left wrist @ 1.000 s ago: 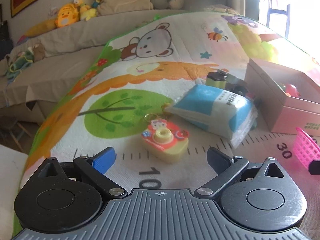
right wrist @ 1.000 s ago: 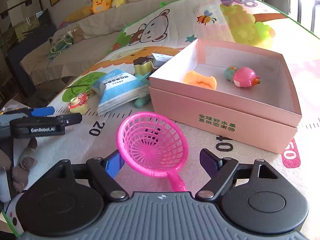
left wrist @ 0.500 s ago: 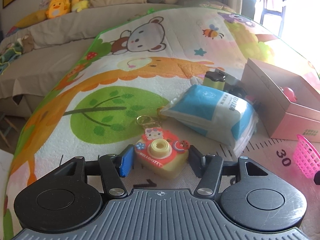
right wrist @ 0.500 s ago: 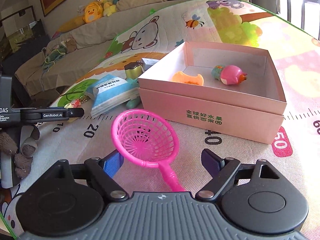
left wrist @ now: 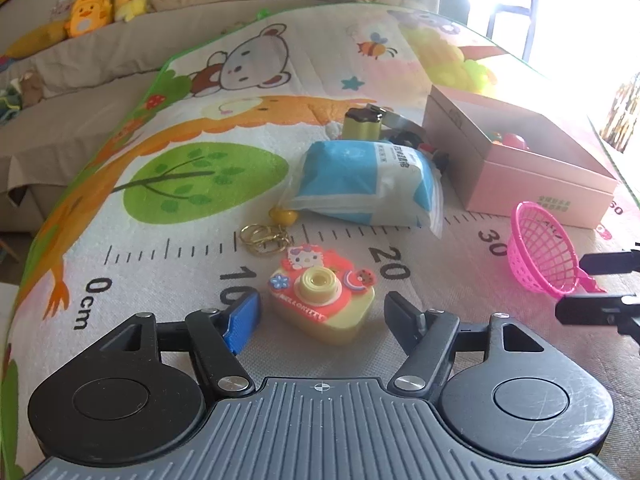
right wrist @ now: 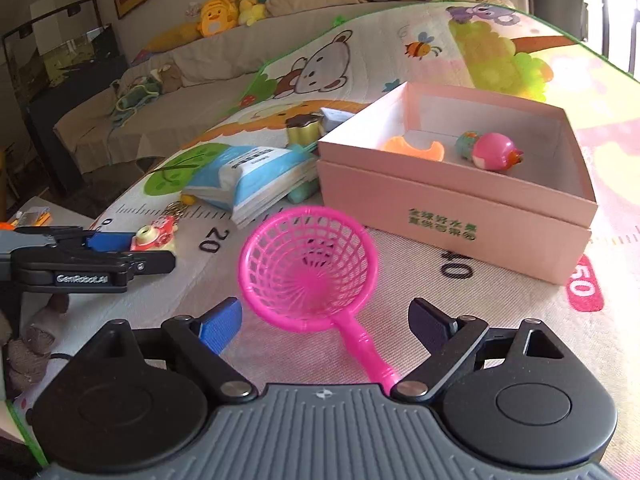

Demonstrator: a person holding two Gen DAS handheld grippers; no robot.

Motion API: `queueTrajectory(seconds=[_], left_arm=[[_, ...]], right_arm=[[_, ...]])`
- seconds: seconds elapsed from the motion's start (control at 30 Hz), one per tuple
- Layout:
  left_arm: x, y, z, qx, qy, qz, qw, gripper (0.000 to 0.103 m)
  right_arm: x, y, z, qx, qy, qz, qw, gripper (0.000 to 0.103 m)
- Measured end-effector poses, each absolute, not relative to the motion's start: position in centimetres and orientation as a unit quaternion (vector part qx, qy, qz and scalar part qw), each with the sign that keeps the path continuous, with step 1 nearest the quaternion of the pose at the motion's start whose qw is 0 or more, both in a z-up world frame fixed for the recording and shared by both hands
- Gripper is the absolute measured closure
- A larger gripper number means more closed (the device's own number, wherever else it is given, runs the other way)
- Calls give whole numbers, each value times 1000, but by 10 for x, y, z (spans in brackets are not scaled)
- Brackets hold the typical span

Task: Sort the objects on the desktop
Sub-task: 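Grasp the Hello Kitty toy with the left tool while the right tool holds the scoop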

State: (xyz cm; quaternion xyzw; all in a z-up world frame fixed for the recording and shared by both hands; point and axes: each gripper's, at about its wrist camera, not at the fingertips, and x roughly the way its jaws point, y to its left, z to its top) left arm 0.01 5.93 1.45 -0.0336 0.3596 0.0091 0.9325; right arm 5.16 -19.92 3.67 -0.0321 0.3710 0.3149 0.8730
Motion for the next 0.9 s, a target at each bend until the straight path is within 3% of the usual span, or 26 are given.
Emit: queueTrajectory(seconds=[0.3,0.37,0.43,0.67,0.83,0.9], left_arm=[[6,50,16,18,343,10,939,21],[13,49,15,25,344,6,939,25],[19,47,15,33,347,5,937,40],[-10,41,46,26,310,3,950,40],[-26,28,31,9,358,-21,934,40],[-32,25,23,6,368,-34,929,35]], right_arm=[[38,-198,48,-44,344,333,877,8],[41,-202,47,-41,344,318,883,8],[43,-206,46,-36,347,309,885,8],[40,-212,48,-46,329,301,894,4],[45,-202,53,-79,328,308,890,1],[48,-193,55,-105,328,314,885,0]])
